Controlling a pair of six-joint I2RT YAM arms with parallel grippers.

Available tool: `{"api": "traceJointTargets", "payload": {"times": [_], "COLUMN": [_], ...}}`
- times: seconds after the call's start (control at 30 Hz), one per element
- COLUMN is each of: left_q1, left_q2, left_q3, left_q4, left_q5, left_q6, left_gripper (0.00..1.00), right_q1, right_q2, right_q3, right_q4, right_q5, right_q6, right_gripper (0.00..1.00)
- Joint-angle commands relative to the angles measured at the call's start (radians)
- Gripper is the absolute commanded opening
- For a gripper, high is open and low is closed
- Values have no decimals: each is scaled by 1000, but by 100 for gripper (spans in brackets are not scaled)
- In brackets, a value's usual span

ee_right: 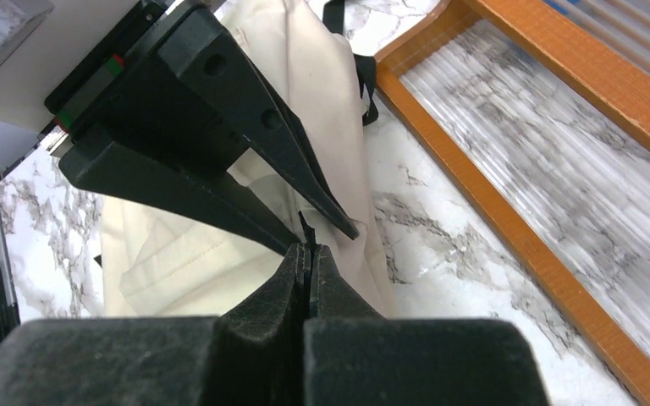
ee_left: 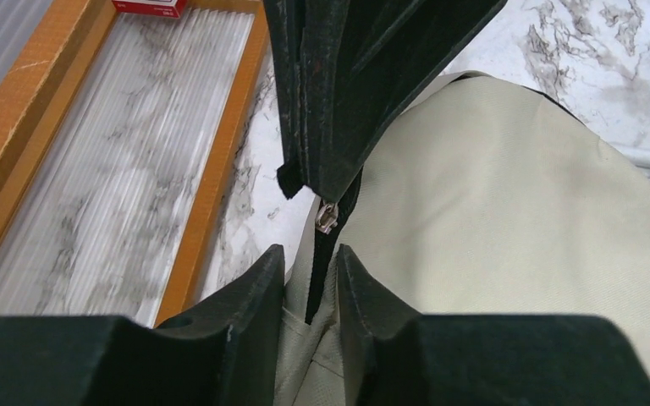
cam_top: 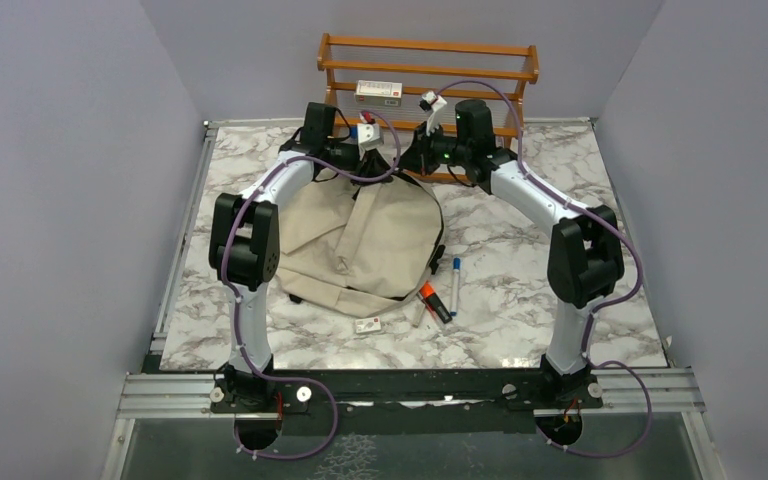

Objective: Pack the student bag
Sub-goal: Zip the student bag at the center of the board.

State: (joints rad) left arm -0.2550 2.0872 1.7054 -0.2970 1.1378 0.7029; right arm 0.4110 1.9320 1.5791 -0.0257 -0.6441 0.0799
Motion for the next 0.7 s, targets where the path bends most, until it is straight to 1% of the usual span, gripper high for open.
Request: {"api": "traceJointTargets", "payload": {"times": [0.0, 0.07, 0.17, 0.2, 0.33, 0.47, 0.67], "left_q1": [21, 27, 37, 41, 57, 73, 86], "left_q2": [-3, -6, -2, -2, -3, -7, 1], "left_q3": [36, 38, 44, 46, 46, 51, 52], "left_q4": [-17, -20, -25, -27, -29, -30, -2], "left_q5": [-32, -33, -37, -43, -54, -80, -200], "left_q6": [17, 19, 17, 18, 17, 18, -9], "left_gripper": [25, 18, 3, 0, 0, 0, 0], "right_q1": [-5, -5, -5, -5, -5, -5, -5], "right_q2": [-91, -96, -97, -98, -107, -148, -239], "right_q3": [15, 13, 13, 13, 2, -55, -174], "right_q4": [-12, -14, -20, -24, -40, -49, -51], "right_q5": [53, 61, 64, 64, 66, 71, 92], "right_q6": [-25, -27, -32, -34, -47, -59, -57], "right_gripper": [0, 0, 0, 0, 1, 0, 1]}}
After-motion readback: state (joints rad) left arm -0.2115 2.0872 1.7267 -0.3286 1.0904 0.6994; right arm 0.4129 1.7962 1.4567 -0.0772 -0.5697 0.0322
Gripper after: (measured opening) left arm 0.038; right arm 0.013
